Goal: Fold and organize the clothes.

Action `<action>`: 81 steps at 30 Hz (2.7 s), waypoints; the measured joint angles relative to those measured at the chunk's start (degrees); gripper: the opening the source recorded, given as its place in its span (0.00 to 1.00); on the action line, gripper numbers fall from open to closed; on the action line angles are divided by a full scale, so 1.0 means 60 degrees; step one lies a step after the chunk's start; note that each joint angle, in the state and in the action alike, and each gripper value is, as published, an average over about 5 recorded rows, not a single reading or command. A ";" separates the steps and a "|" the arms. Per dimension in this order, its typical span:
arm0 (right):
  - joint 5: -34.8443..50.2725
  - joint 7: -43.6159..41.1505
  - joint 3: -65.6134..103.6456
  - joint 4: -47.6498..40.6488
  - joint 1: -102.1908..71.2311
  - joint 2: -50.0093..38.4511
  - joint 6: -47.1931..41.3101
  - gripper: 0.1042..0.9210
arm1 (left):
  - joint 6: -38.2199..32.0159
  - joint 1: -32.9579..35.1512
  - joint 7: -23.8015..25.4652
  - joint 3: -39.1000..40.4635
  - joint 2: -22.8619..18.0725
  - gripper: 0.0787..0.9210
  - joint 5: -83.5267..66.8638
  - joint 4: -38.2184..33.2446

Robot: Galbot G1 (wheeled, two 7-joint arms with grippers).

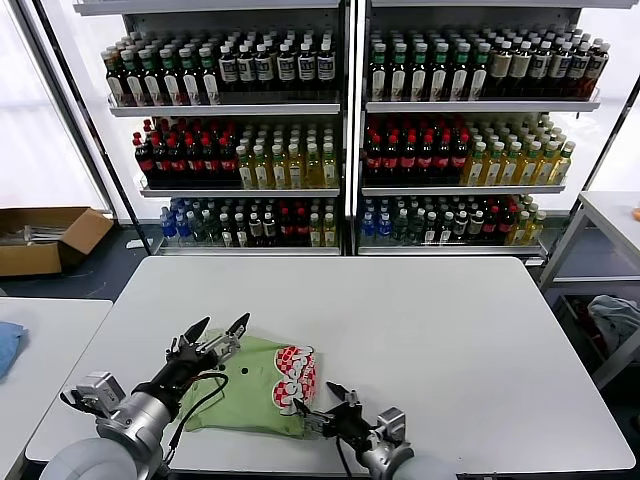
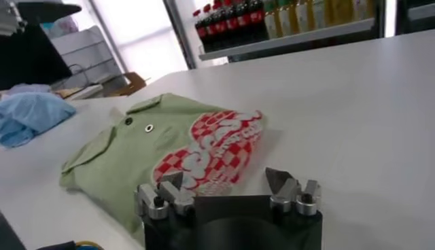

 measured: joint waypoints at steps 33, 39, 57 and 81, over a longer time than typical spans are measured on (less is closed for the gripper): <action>-0.0345 -0.1192 0.1086 0.0646 0.0164 -0.2133 -0.0227 0.01 | -0.0190 0.0216 0.0255 -0.0338 -0.0360 0.88 -0.0065 0.0091; -0.0501 -0.1270 0.1910 0.0793 -0.0296 -0.2702 0.0067 0.03 | -0.0264 0.0217 0.0237 -0.0263 -0.0423 0.88 -0.0078 0.0119; -0.0611 -0.0671 0.2654 0.1148 -0.0793 -0.2227 0.1048 0.64 | -0.0578 0.0268 0.0277 -0.0206 -0.0407 0.88 -0.0208 0.0051; -0.0723 0.0300 0.0977 -0.0086 0.0596 -0.0344 0.0492 0.88 | -0.0738 0.0452 0.0492 -0.0286 -0.0448 0.88 -0.0187 0.0133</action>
